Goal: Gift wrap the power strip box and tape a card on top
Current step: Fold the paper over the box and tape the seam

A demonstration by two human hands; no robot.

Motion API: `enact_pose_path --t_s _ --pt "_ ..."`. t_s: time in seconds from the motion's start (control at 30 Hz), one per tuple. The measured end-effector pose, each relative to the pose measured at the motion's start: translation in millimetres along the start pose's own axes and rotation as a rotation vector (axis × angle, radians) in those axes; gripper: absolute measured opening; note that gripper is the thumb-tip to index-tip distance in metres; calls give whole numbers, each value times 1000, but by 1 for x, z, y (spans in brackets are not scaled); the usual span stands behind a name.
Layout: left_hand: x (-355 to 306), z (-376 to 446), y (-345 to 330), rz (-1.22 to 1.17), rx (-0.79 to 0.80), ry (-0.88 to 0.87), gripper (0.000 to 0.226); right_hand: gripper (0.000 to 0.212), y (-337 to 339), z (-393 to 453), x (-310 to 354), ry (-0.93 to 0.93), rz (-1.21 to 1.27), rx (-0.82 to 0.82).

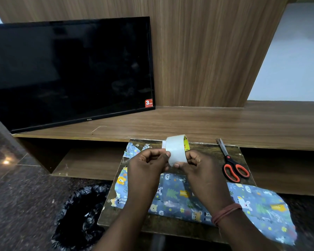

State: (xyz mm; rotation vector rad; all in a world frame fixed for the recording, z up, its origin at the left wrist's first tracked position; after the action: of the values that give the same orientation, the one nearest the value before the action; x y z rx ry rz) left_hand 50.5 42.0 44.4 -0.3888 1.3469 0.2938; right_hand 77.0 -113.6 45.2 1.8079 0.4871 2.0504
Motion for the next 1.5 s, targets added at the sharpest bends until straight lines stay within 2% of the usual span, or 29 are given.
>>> enact_pose_path --t_s 0.07,0.17,0.2,0.33,0.47,0.6,0.7,0.77,0.83,0.93,1.0,1.1,1.3,1.5 --pt "0 -1 0 67 -12 -17 4 8 0 0 0 33 -64 -25" --pt "2 -2 2 171 -25 -39 9 29 1 -1 1 78 -162 -75" --pt "3 -2 2 197 -31 -43 10 30 0 -1 1 80 -182 -79" --pt "4 -3 1 263 -61 -51 9 14 -3 0 -4 91 -231 -71" --pt "2 -5 -1 360 -81 -114 7 25 -7 2 -6 44 -228 -100" --pt "0 -5 -3 447 -78 -200 8 27 -5 1 -5 10 -165 -73" --pt "0 -6 -4 536 -39 -297 6 50 -1 -3 4 47 -170 -106" --pt "0 -6 -6 586 -11 -351 7 57 1 -3 7 68 -190 -121" --pt "1 -6 -5 529 -28 -310 8 53 2 -3 6 53 -172 -116" --pt "0 -6 -3 285 -62 -182 8 35 3 -1 3 28 -100 -108" --pt "-2 -5 -3 195 -51 -126 8 40 4 -1 3 35 -89 -109" --pt "1 -3 -3 213 -28 -99 5 55 4 -1 5 62 -131 -113" --pt "2 -1 -2 311 -27 -124 6 52 3 -2 4 77 -210 -95" --pt "3 1 -2 361 -5 -149 14 55 3 -2 7 58 -148 -87"
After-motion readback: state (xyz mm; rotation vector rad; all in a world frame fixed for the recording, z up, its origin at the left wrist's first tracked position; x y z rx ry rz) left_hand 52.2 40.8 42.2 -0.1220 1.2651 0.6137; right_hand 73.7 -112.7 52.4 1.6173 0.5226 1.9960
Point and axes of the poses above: each hand's wrist, its own z-axis towards the middle knuckle, its own y-axis out of the back of the hand, x = y × z, the point moved 4 cm from there along z, towards the middle knuckle, and after that the axes turned 9 degrees about -y, right-handed, at the moved point
